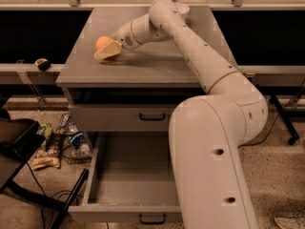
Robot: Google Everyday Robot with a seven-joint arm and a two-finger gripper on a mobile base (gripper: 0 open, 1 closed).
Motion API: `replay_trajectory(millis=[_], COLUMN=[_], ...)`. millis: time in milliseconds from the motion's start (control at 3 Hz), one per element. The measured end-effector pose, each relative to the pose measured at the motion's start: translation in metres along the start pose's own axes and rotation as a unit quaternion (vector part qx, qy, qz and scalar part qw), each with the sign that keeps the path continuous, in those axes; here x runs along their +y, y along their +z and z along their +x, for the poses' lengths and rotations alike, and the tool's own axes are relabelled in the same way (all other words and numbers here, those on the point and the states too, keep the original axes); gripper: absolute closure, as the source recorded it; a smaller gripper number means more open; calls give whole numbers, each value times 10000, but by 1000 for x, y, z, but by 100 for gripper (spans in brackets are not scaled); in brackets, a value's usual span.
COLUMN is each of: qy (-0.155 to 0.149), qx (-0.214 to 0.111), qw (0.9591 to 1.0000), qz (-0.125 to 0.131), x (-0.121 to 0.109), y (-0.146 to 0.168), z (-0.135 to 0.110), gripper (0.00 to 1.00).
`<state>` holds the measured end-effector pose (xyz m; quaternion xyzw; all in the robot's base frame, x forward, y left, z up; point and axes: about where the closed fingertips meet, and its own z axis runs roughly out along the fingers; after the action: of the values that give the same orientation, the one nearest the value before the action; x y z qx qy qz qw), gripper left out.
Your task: Place orange into middle drawer
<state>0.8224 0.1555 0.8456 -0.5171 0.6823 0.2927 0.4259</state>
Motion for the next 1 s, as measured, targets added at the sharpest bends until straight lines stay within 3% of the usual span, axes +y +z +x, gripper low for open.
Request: replay_trajectory(millis=[1000], qy=[-1], qx=[1], qw=[10000], qz=[-1], x=[0], y=[0], z=[0], gripper=[96])
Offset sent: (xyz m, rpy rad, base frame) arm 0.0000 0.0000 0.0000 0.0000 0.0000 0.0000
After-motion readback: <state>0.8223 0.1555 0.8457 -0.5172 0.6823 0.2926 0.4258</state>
